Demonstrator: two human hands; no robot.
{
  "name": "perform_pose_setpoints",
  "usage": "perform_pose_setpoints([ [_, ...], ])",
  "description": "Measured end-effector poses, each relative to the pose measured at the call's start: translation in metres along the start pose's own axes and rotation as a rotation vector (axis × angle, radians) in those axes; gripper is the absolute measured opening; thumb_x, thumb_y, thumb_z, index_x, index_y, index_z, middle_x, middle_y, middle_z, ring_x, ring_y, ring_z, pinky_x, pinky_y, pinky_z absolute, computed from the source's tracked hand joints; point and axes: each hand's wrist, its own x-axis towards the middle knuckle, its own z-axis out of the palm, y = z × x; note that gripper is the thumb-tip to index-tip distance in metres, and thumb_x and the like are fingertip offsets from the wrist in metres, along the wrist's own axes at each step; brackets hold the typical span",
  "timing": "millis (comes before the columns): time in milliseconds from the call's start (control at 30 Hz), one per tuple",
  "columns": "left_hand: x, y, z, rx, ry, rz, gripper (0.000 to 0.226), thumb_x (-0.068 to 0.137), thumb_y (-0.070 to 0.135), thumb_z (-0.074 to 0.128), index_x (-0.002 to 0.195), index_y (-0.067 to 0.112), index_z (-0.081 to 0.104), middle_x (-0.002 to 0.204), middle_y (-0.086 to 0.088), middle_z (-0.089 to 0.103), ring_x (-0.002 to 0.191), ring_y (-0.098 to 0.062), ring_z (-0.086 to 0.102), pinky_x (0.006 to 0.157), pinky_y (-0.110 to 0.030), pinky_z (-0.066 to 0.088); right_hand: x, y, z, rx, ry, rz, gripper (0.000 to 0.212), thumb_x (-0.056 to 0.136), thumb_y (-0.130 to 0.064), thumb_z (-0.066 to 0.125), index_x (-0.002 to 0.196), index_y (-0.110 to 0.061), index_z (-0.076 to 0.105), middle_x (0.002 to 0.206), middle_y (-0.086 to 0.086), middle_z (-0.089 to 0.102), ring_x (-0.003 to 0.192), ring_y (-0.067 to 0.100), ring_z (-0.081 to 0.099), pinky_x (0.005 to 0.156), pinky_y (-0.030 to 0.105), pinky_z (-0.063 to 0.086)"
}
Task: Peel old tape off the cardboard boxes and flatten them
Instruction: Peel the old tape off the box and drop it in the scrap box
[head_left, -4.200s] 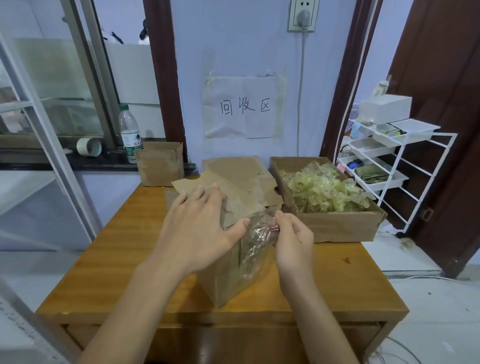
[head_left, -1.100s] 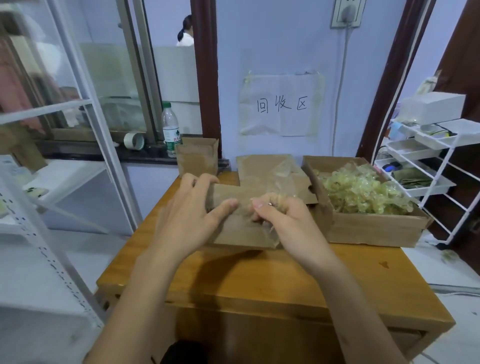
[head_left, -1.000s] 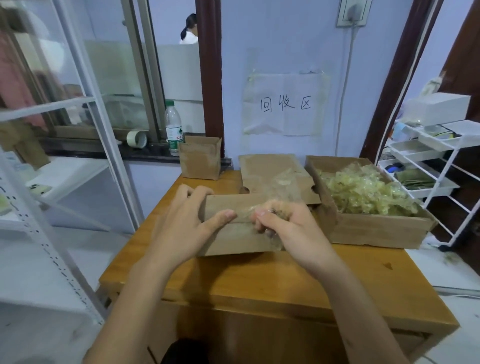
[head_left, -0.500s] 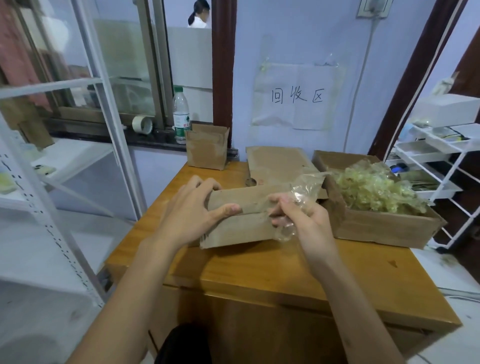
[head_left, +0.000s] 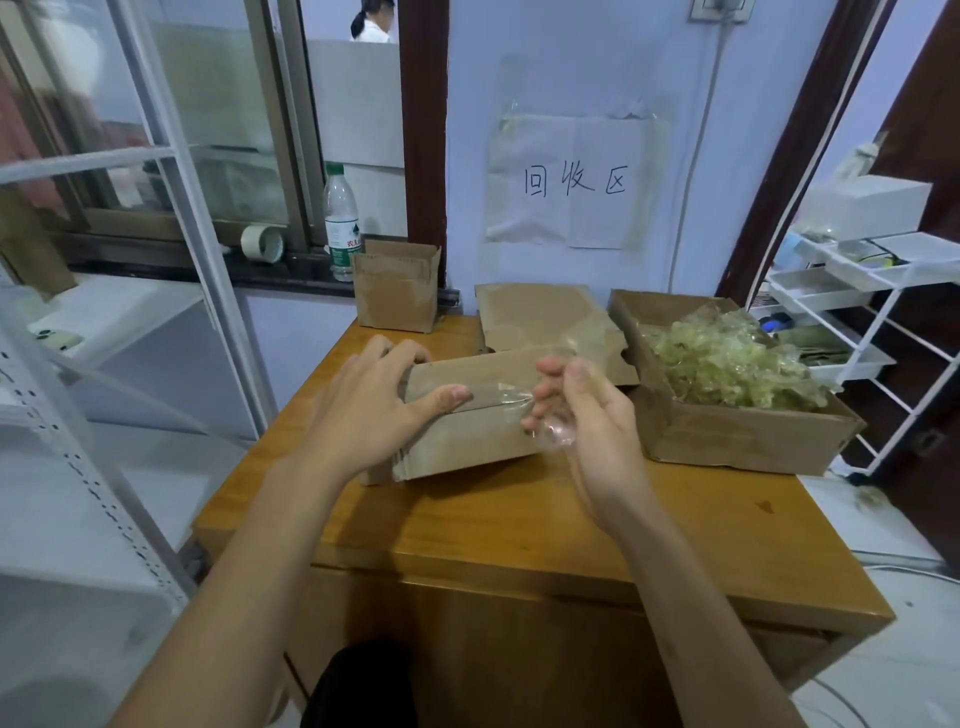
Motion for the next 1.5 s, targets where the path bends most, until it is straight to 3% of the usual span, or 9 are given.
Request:
perform_pose_setpoints([
  [133, 0.001, 0.002, -0.001, 0.011, -0.002, 0.010, 0.067, 0.077, 0.091, 0.039, 0.119, 0.039, 0.053, 0.111, 0.012, 0.049, 0.100, -0.014, 0.052, 0.071, -0.033, 0.042, 0.005, -0.011, -0.001, -0.112, -0.048, 0.053, 0.078, 0.093, -0.077, 0.035, 0.110, -0.012, 0.073, 0.084, 0.000, 0.064, 0.075, 0.015, 0.061, 0.072, 0.034, 0.055],
  [300, 0.002, 0.000, -0.001, 0.012, -0.002, 0.006, 0.063, 0.081, 0.089, 0.043, 0.120, 0.041, 0.052, 0.112, 0.012, 0.049, 0.101, -0.015, 0.051, 0.074, -0.036, 0.045, 0.004, -0.015, -0.003, -0.480, 0.053, -0.034, 0.025, 0.104, -0.031, 0.061, 0.120, -0.021, 0.077, 0.103, -0.009, 0.075, 0.080, 0.005, 0.070, 0.072, 0.024, 0.058],
  [467, 0.002, -0.002, 0.000, 0.013, 0.002, 0.007, 0.065, 0.083, 0.090, 0.044, 0.123, 0.041, 0.052, 0.111, 0.014, 0.047, 0.100, -0.014, 0.051, 0.073, -0.035, 0.043, 0.005, -0.003, 0.000, -0.697, 0.181, -0.298, 0.017, 0.089, -0.020, 0.082, 0.105, -0.024, 0.082, 0.102, -0.012, 0.070, 0.098, 0.005, 0.065, 0.089, 0.021, 0.055],
  [667, 0.000, -0.002, 0.002, 0.031, 0.005, -0.003, 0.065, 0.081, 0.092, 0.041, 0.121, 0.041, 0.051, 0.108, 0.014, 0.046, 0.097, -0.013, 0.051, 0.076, -0.039, 0.049, 0.008, 0.007, 0.011, -0.984, 0.164, -0.484, 0.034, 0.093, -0.016, 0.077, 0.126, -0.020, 0.069, 0.113, -0.008, 0.056, 0.096, 0.003, 0.052, 0.078, 0.003, 0.038],
  [800, 0.000, -0.002, 0.004, 0.047, 0.018, -0.004, 0.066, 0.080, 0.093, 0.038, 0.119, 0.041, 0.051, 0.105, 0.015, 0.046, 0.096, -0.012, 0.051, 0.076, -0.039, 0.051, 0.004, 0.007, 0.015, -1.023, 0.216, -0.494, 0.027, 0.090, -0.014, 0.078, 0.112, -0.016, 0.063, 0.112, -0.005, 0.056, 0.094, 0.004, 0.049, 0.078, -0.002, 0.035],
  [1000, -0.001, -0.001, 0.006, 0.047, 0.035, 0.029, 0.064, 0.081, 0.093, 0.039, 0.118, 0.042, 0.052, 0.108, 0.016, 0.046, 0.099, -0.012, 0.050, 0.071, -0.035, 0.044, -0.016, 0.019, 0.023, -1.010, 0.189, -0.576, 0.018, 0.096, -0.013, 0.065, 0.113, -0.009, 0.073, 0.111, -0.002, 0.060, 0.105, 0.005, 0.047, 0.093, 0.003, 0.033],
  [1133, -0.004, -0.003, 0.005, 0.040, 0.032, 0.039, 0.060, 0.082, 0.090, 0.042, 0.116, 0.042, 0.051, 0.107, 0.015, 0.046, 0.099, -0.011, 0.050, 0.068, -0.032, 0.039, -0.022, 0.016, 0.013, -1.026, 0.010, -0.507, 0.040, 0.099, -0.004, 0.051, 0.136, -0.010, 0.066, 0.133, 0.000, 0.064, 0.126, 0.012, 0.053, 0.112, 0.030, 0.044],
  [1300, -0.005, -0.004, 0.005, 0.023, 0.025, 0.047, 0.064, 0.078, 0.093, 0.041, 0.115, 0.042, 0.052, 0.107, 0.016, 0.046, 0.100, -0.011, 0.049, 0.074, -0.037, 0.047, -0.006, 0.001, -0.011, -0.888, 0.074, -0.607, 0.032, 0.090, 0.000, 0.077, 0.120, -0.008, 0.076, 0.112, -0.003, 0.075, 0.103, 0.001, 0.066, 0.093, 0.022, 0.057],
  [1500, -0.006, -0.006, 0.004, 0.001, 0.024, 0.065, 0.068, 0.075, 0.095, 0.037, 0.112, 0.041, 0.053, 0.105, 0.016, 0.046, 0.099, -0.012, 0.050, 0.074, -0.036, 0.045, 0.005, 0.003, -0.014, -0.986, 0.210, -0.670, 0.014, 0.082, -0.025, 0.088, 0.093, -0.024, 0.080, 0.088, -0.015, 0.072, 0.076, 0.000, 0.056, 0.067, 0.025, 0.054],
])
